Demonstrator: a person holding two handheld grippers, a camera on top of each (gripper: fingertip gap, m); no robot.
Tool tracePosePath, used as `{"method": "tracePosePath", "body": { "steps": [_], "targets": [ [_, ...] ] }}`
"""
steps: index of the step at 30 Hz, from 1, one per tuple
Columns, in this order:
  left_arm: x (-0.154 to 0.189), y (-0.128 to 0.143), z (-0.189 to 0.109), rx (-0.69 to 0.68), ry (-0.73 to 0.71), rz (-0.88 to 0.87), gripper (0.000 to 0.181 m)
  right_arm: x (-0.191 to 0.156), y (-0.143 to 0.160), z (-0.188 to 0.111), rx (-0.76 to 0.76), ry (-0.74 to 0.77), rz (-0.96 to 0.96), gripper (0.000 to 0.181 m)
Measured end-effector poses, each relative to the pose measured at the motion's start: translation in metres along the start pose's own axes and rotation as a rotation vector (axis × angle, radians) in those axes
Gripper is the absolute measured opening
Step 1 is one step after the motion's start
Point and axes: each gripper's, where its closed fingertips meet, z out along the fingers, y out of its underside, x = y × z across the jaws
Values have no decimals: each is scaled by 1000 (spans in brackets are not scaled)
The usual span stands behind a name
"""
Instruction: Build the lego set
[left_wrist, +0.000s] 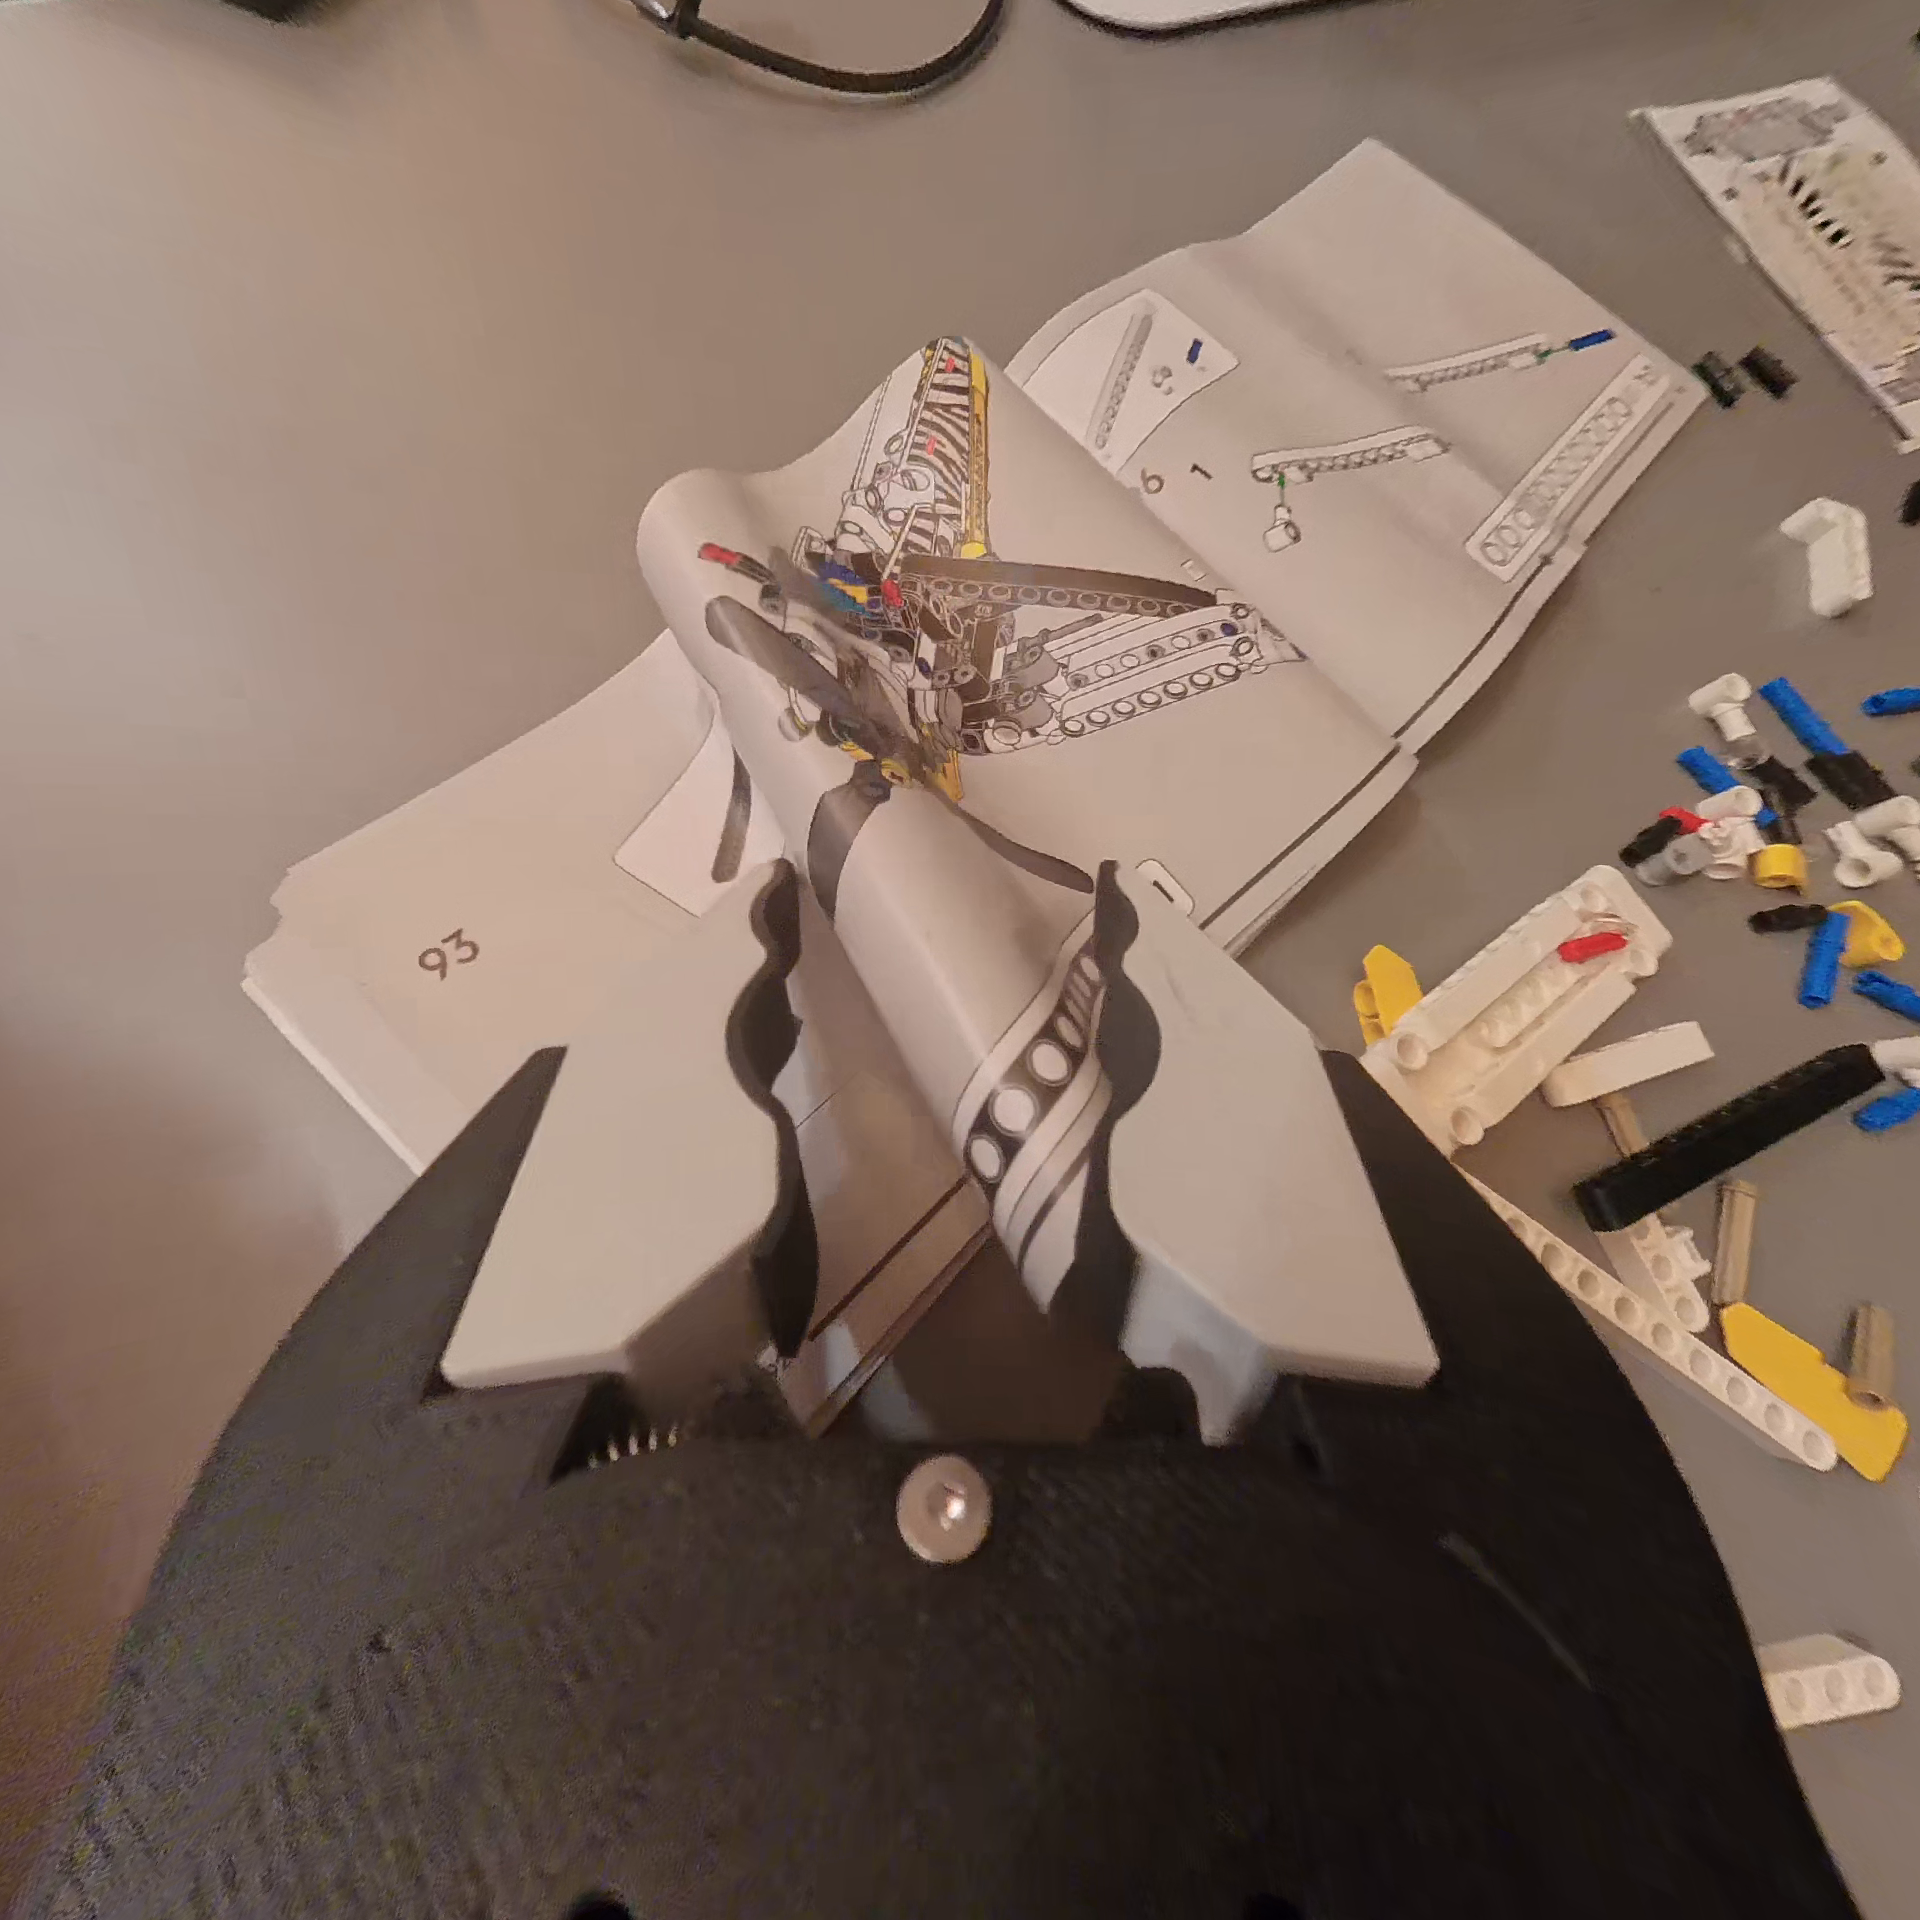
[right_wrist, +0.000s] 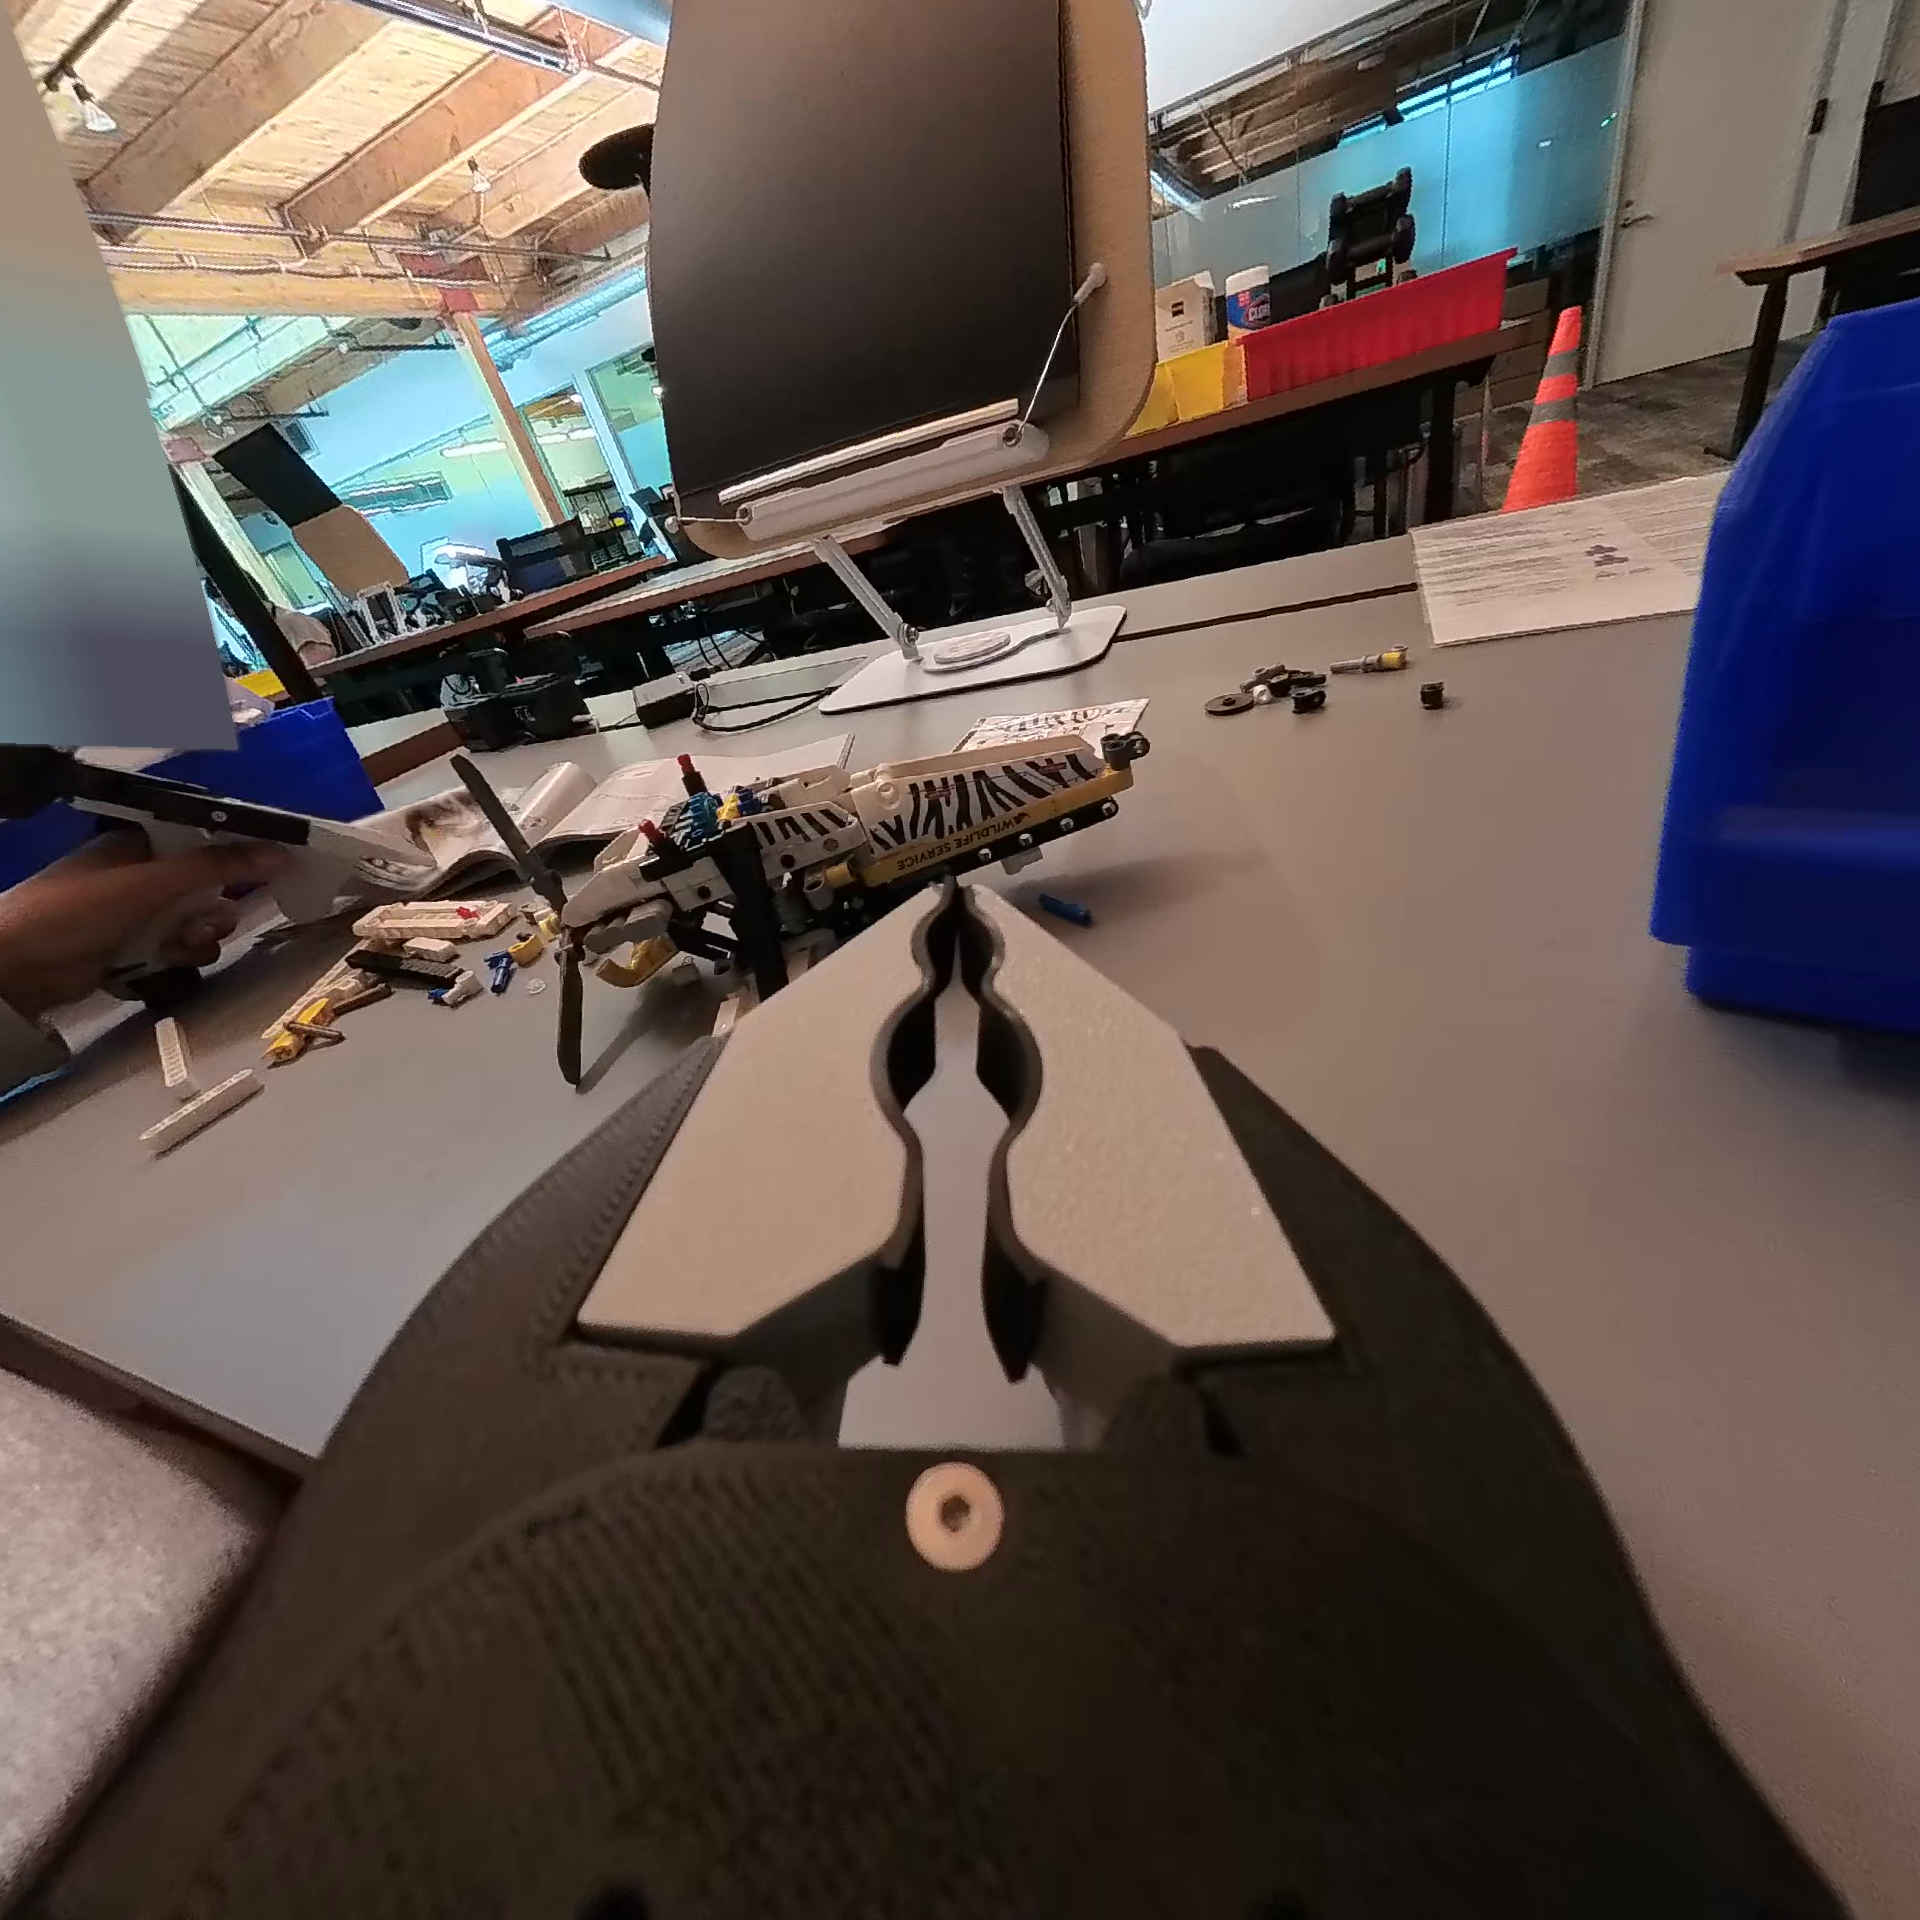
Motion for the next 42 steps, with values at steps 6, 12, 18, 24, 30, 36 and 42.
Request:
{"method": "tracePosePath", "body": {
  "steps": [6,12,18,24,30,36,42],
  "targets": [
    [7,-14,-7,81,63,-15,49,0,0,0,-1,-3,3,0],
    [25,-31,-11,132,138,-35,49,-1,0,0,3,-14,6,0],
    [25,-36,-11,148,127,-47,47,-2,-1,-1,8,-27,7,0],
    [29,-42,-14,185,193,-117,47,-3,-1,-1,11,-37,7,0],
    [51,-54,-14,219,298,-118,49,-4,-2,-2,17,-36,3,0],
    [80,-80,-14,251,373,-76,53,-4,-1,-1,8,-45,12,0],
    [113,-97,-1,254,436,-8,76,-7,1,0,-5,-75,9,0]
  ]
}}
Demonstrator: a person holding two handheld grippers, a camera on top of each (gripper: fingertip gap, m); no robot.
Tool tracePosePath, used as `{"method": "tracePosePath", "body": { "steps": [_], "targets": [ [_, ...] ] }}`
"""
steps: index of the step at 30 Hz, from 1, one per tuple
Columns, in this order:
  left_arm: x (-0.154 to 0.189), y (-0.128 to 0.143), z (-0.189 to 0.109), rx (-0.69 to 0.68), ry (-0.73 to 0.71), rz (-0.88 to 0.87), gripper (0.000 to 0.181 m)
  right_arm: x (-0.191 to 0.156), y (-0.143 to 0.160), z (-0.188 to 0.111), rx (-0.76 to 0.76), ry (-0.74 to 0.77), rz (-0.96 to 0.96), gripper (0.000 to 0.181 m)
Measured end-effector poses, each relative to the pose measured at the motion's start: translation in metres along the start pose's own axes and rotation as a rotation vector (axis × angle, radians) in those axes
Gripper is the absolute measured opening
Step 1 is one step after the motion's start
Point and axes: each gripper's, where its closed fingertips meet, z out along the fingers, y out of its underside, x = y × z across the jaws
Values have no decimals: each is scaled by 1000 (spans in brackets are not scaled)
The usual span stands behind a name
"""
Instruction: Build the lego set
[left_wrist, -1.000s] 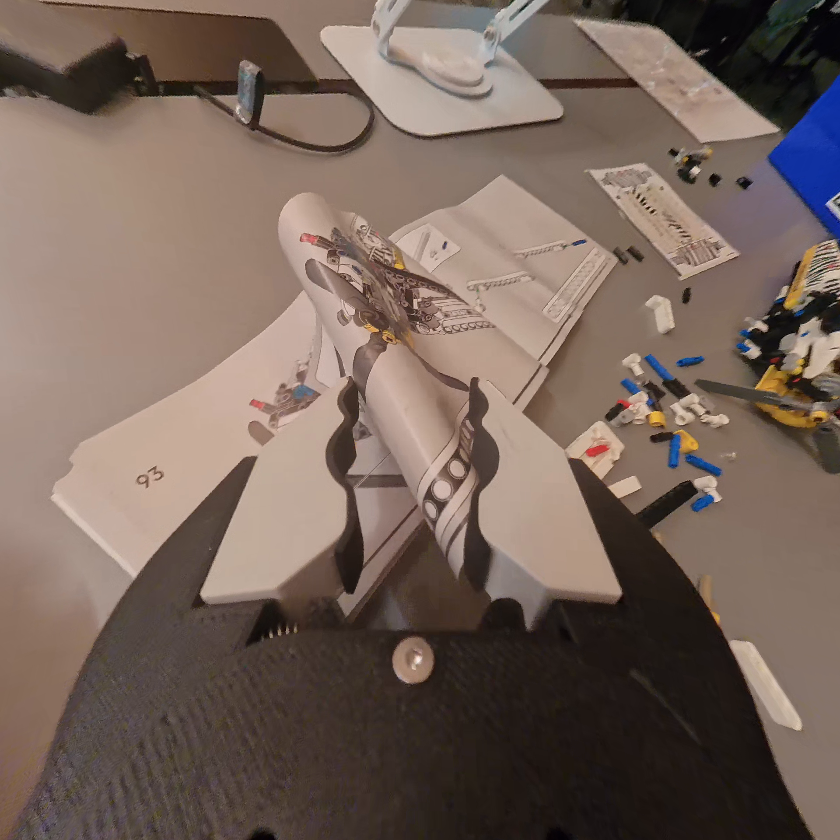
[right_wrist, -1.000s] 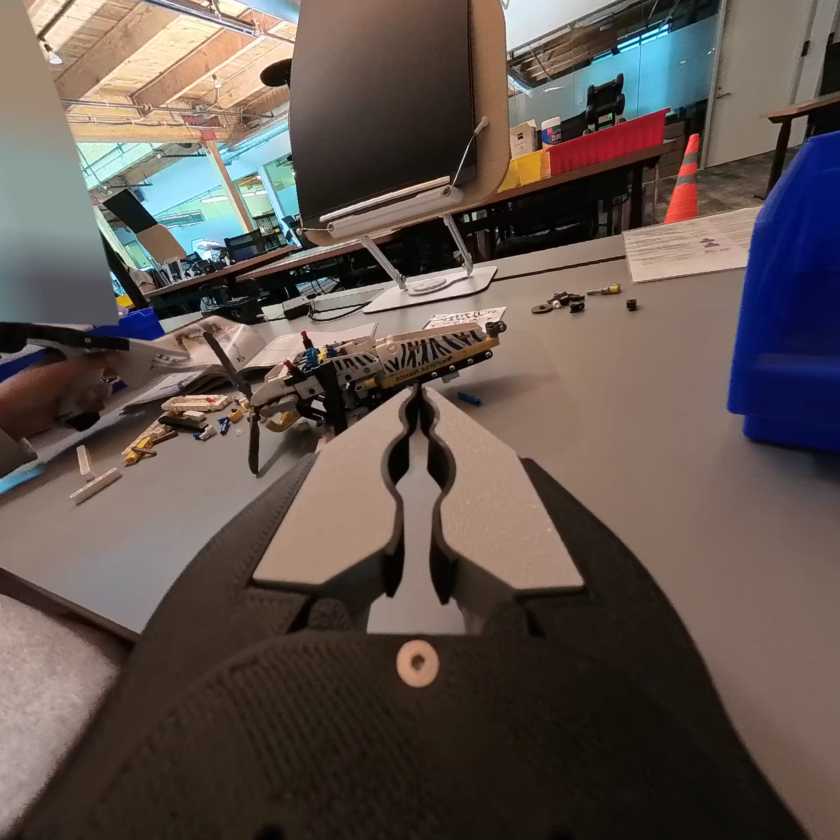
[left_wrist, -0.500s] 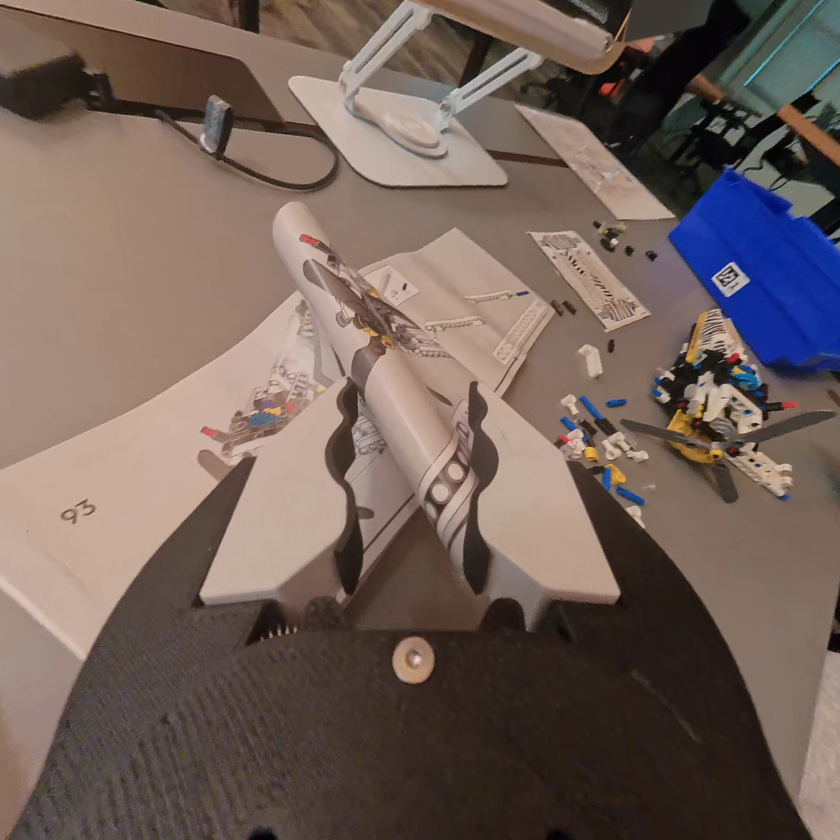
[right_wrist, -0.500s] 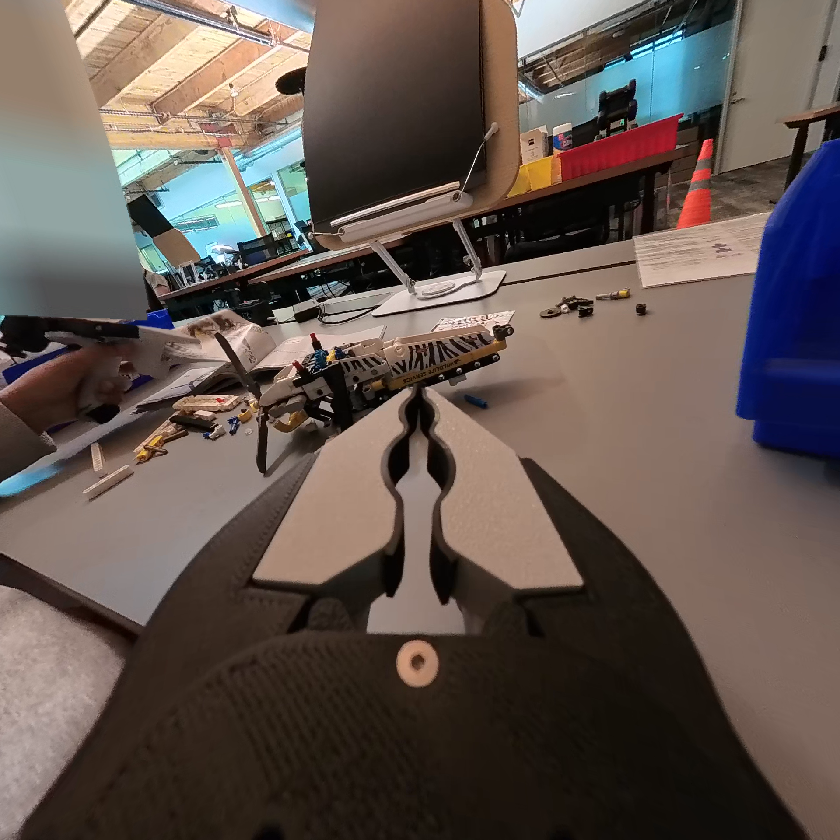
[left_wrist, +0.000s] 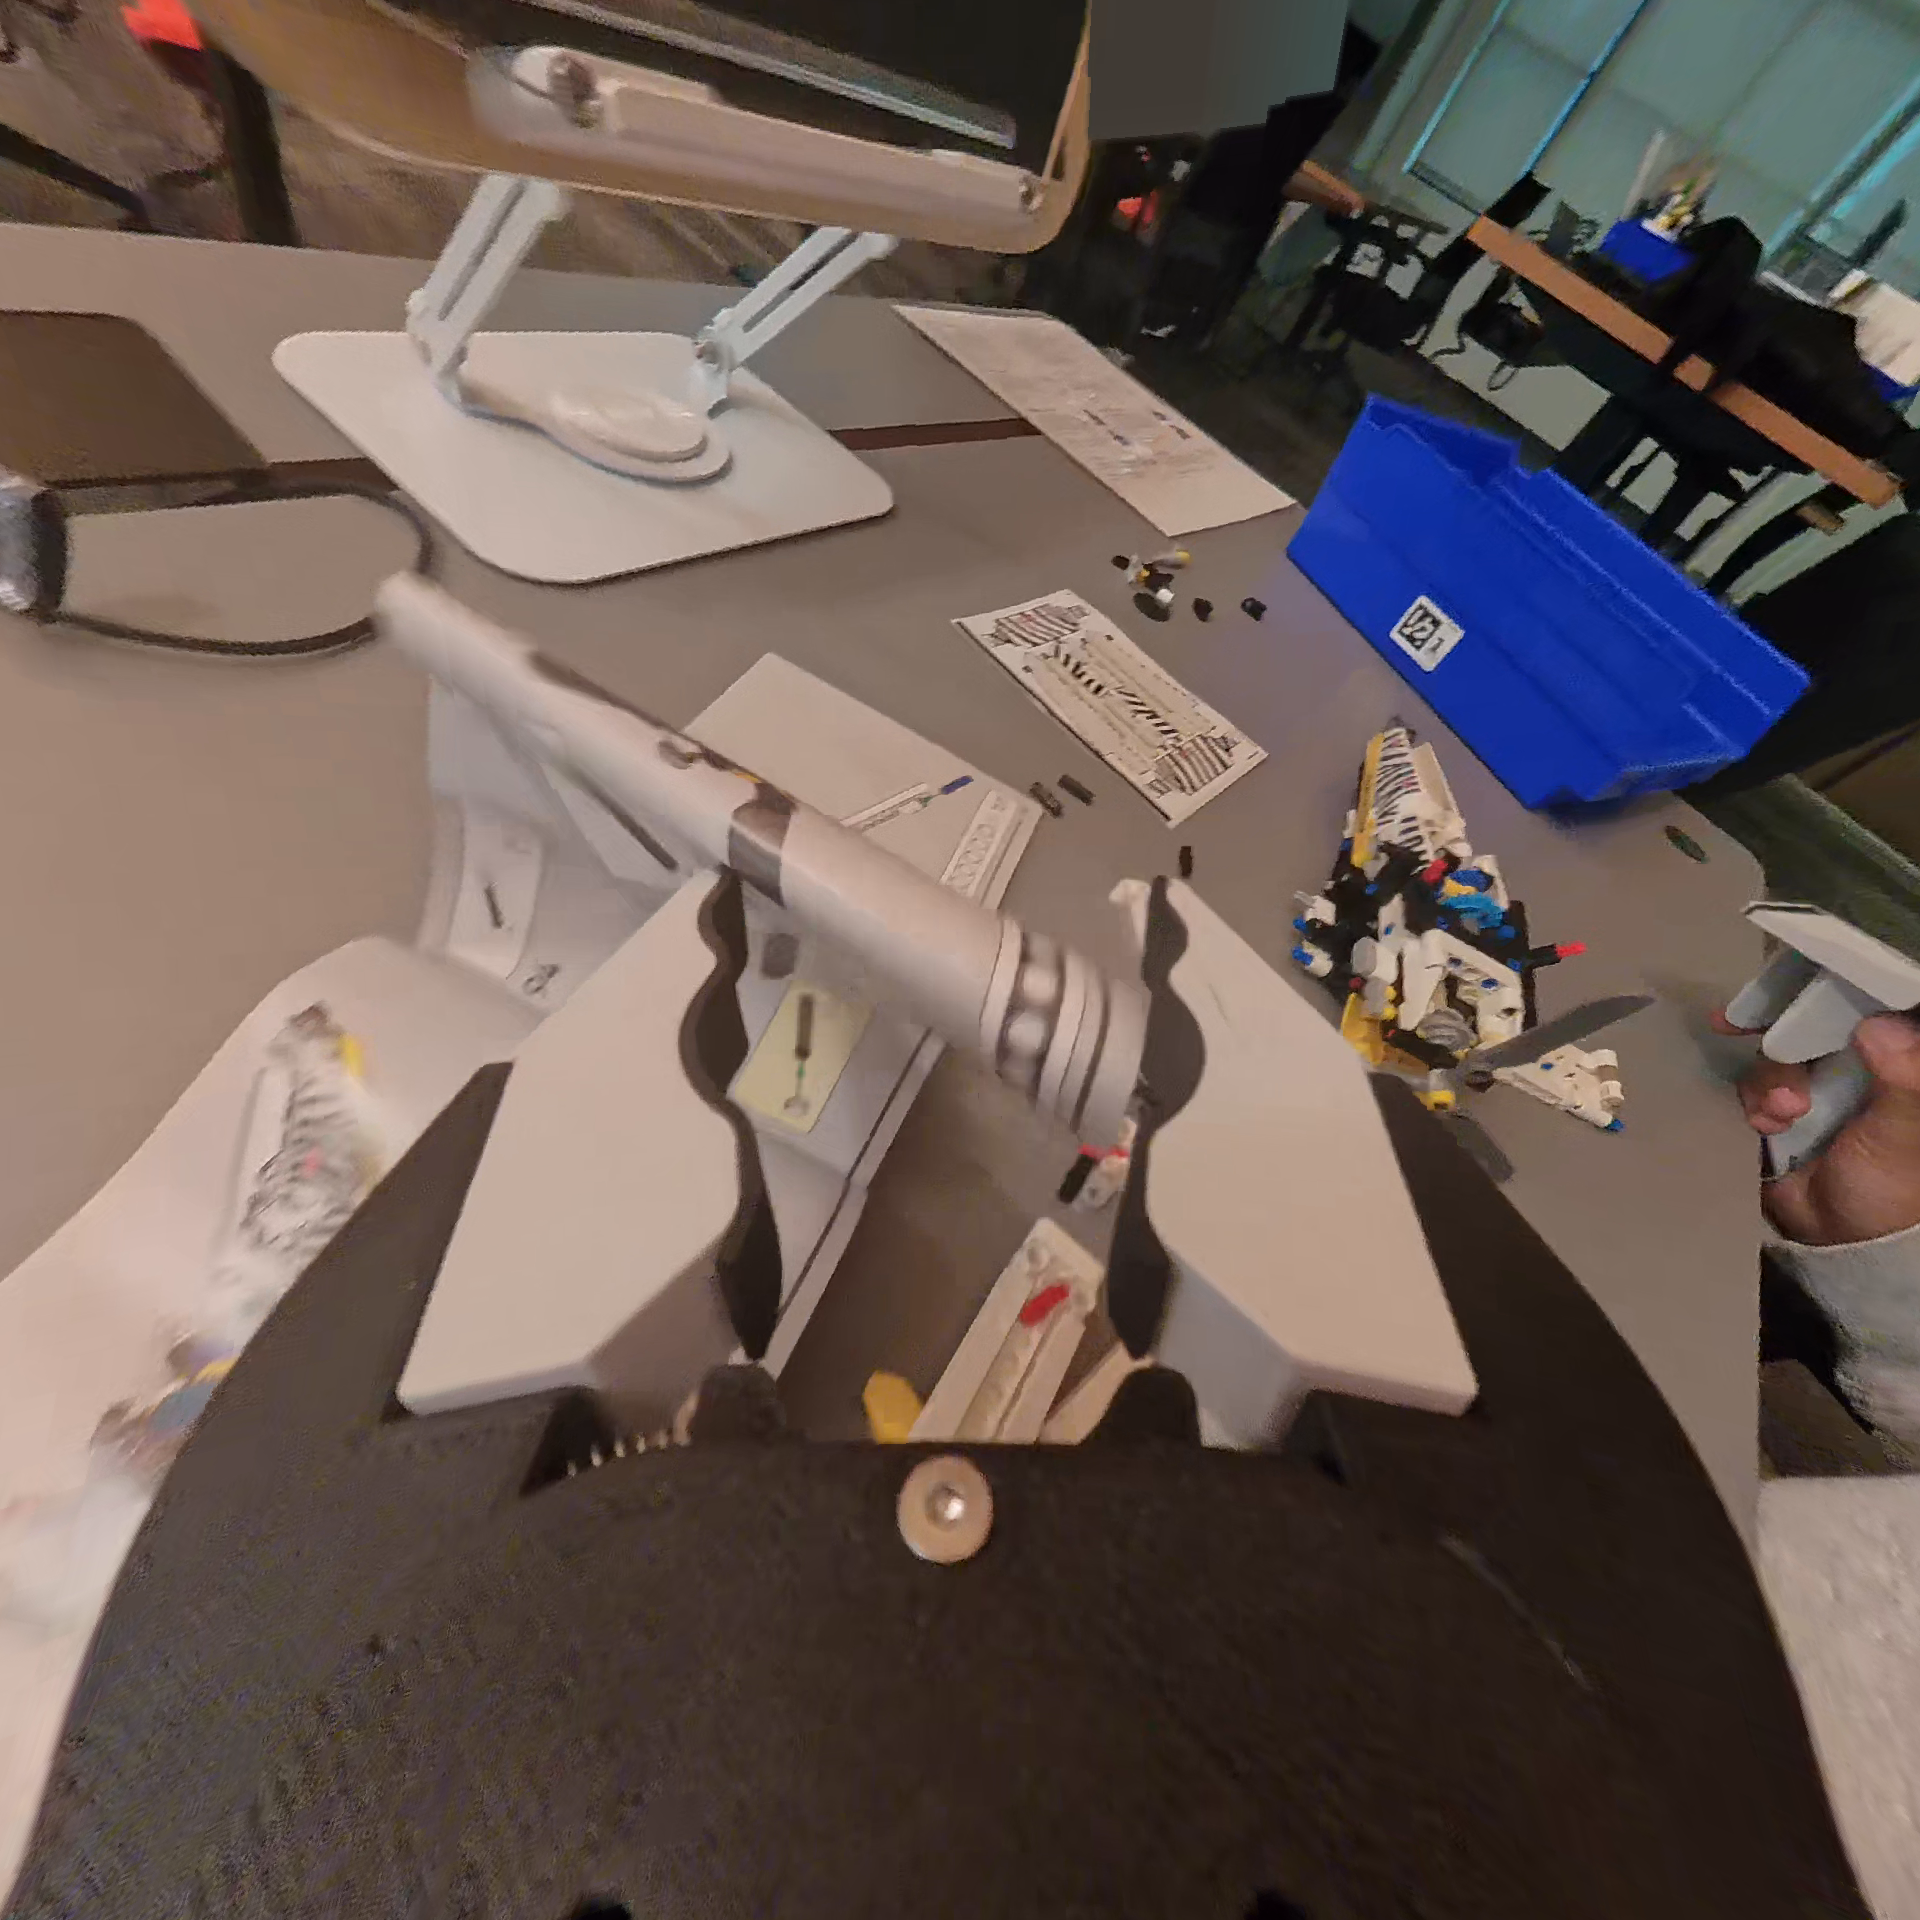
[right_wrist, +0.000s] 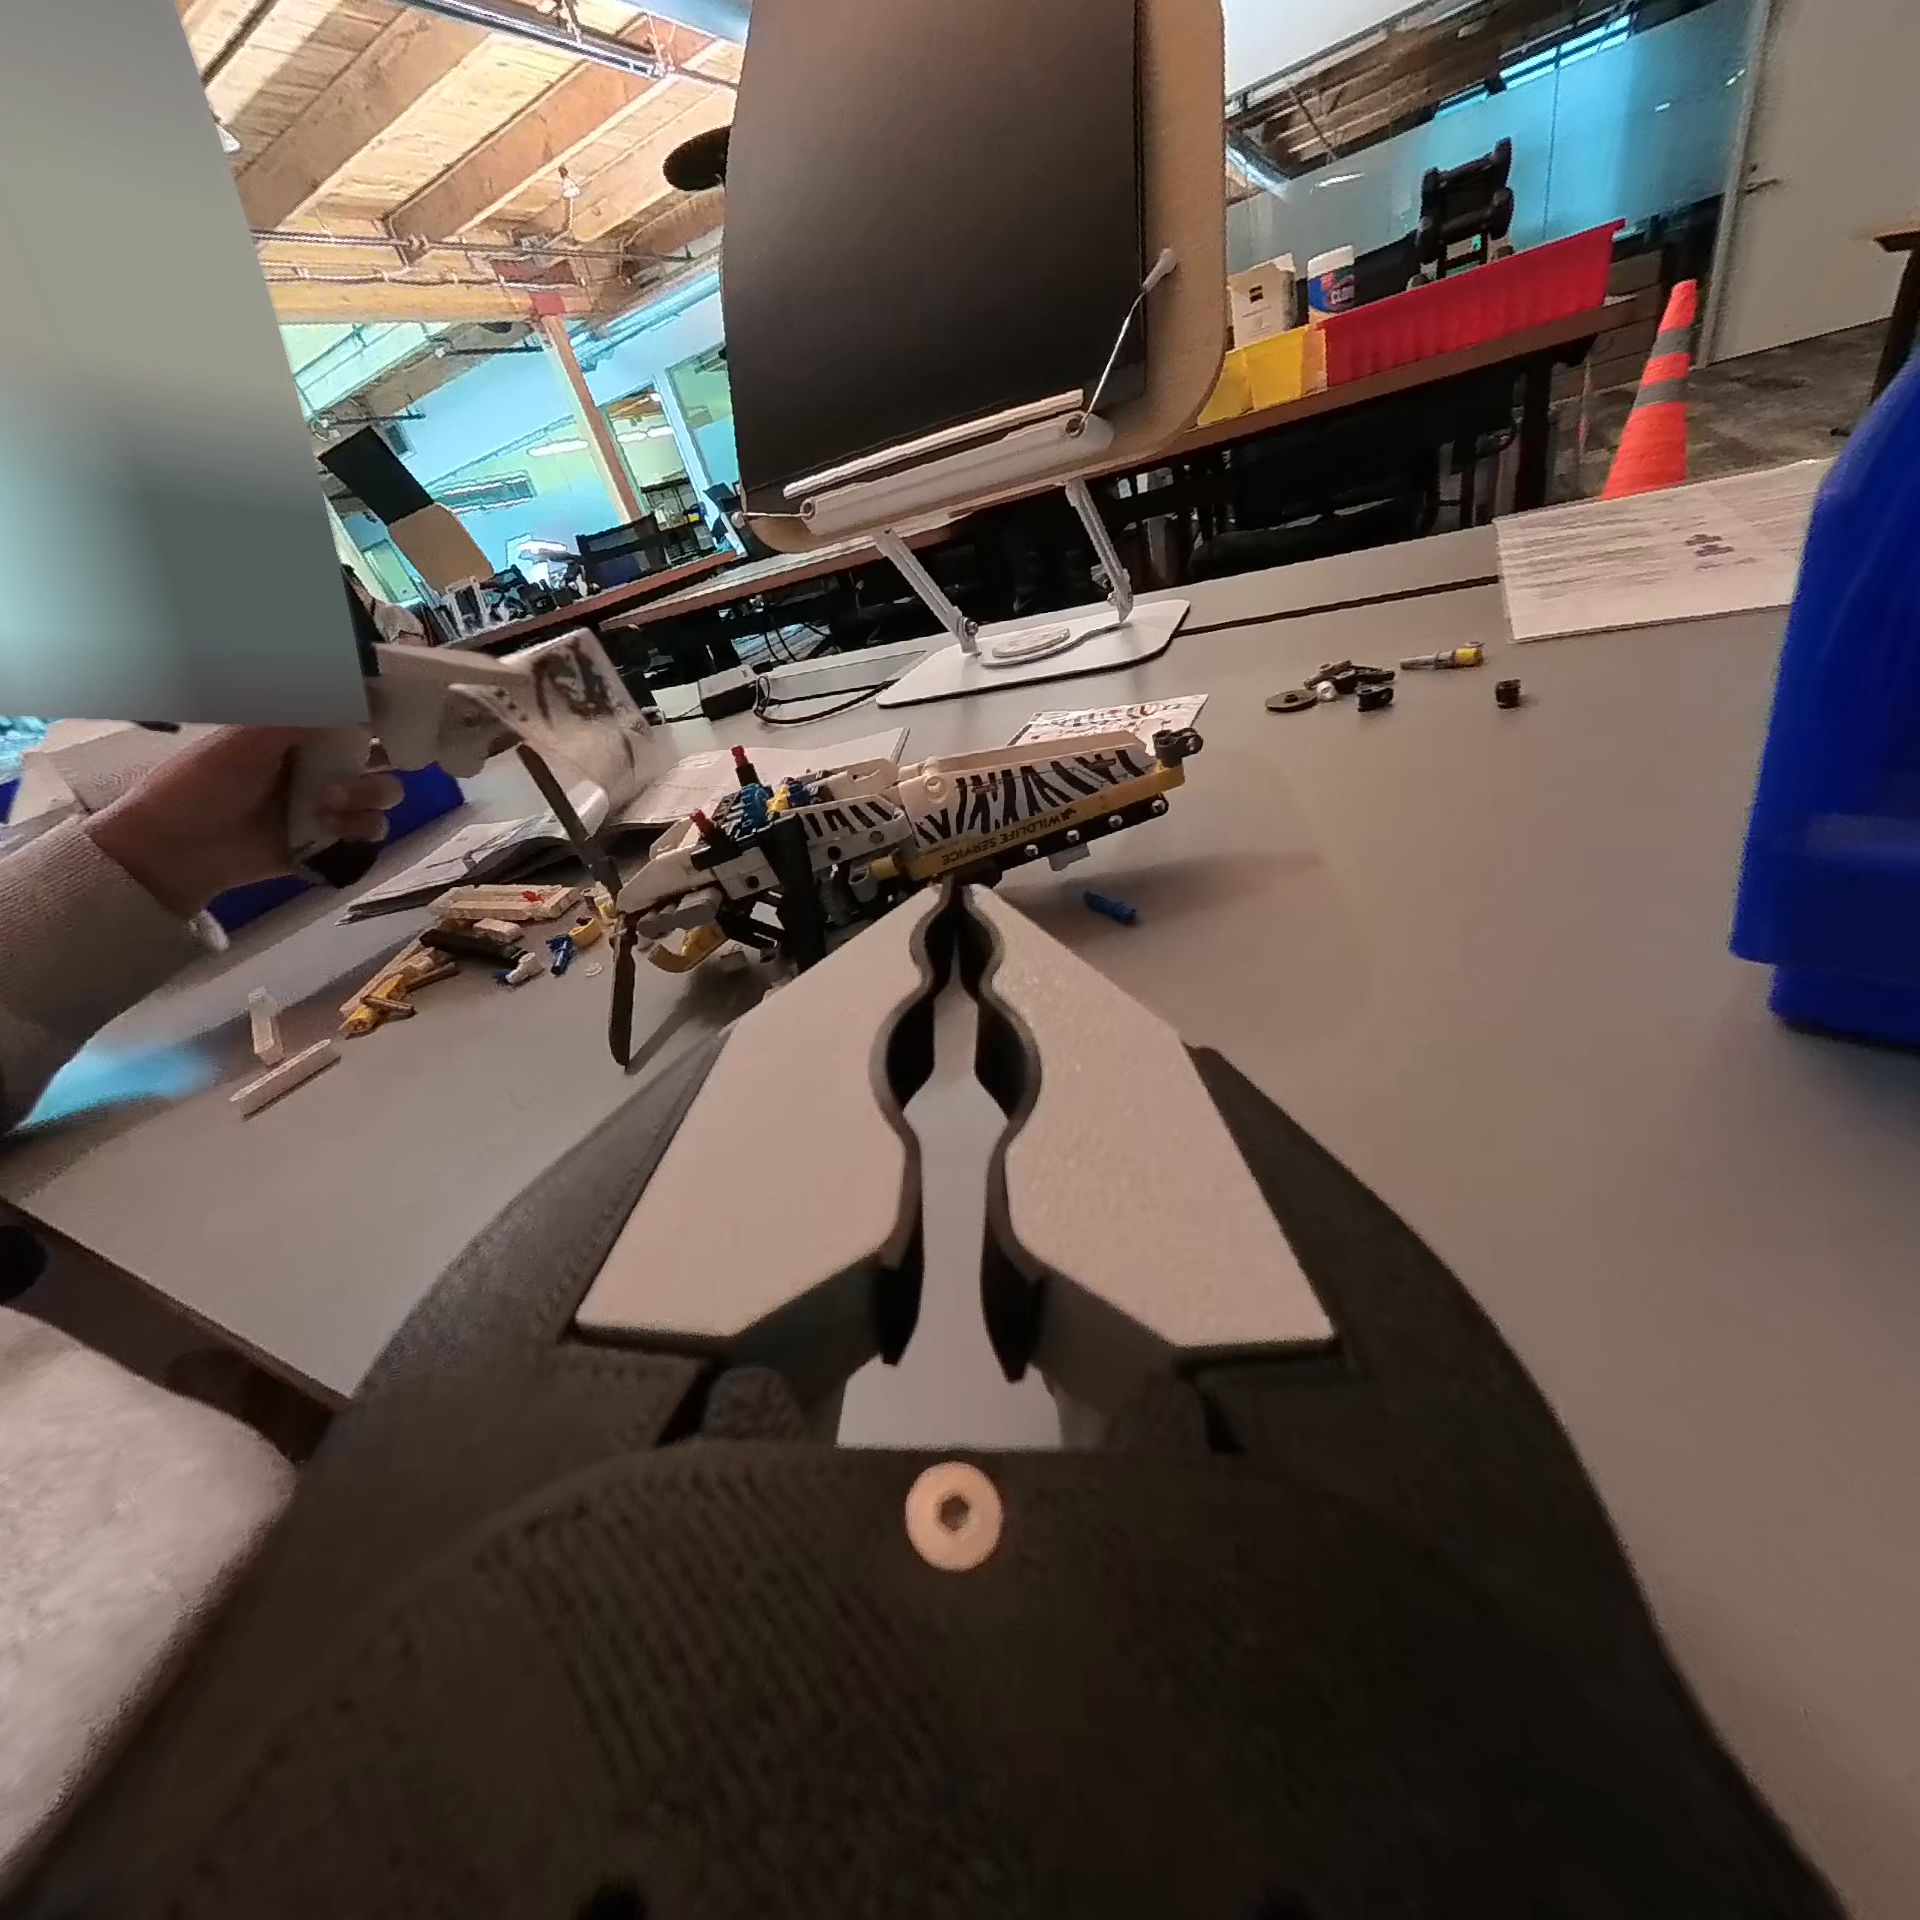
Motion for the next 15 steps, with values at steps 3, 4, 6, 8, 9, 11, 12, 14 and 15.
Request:
{"method": "tracePosePath", "body": {
  "steps": [3,4,6,8,9,11,12,14,15],
  "targets": [
    [18,-3,12,6,78,-8,84,-2,0,0,1,-7,-20,0],
    [22,-3,15,13,86,-7,85,-3,1,0,-1,-9,-22,0],
    [26,-2,19,30,98,-1,85,-3,1,0,-1,-13,-21,0],
    [29,0,20,46,116,3,85,-3,1,0,-3,-13,-19,0],
    [32,2,19,53,132,4,85,-3,1,0,-4,-12,-19,0],
    [34,3,15,74,152,14,84,-2,1,0,-5,-8,-16,0],
    [33,4,12,88,154,24,83,-2,1,0,-6,-7,-13,0],
    [27,2,7,117,140,38,81,-1,1,0,-5,-8,-7,0],
    [23,-1,4,140,132,38,81,-1,1,0,-4,-9,-5,0]
  ]
}}
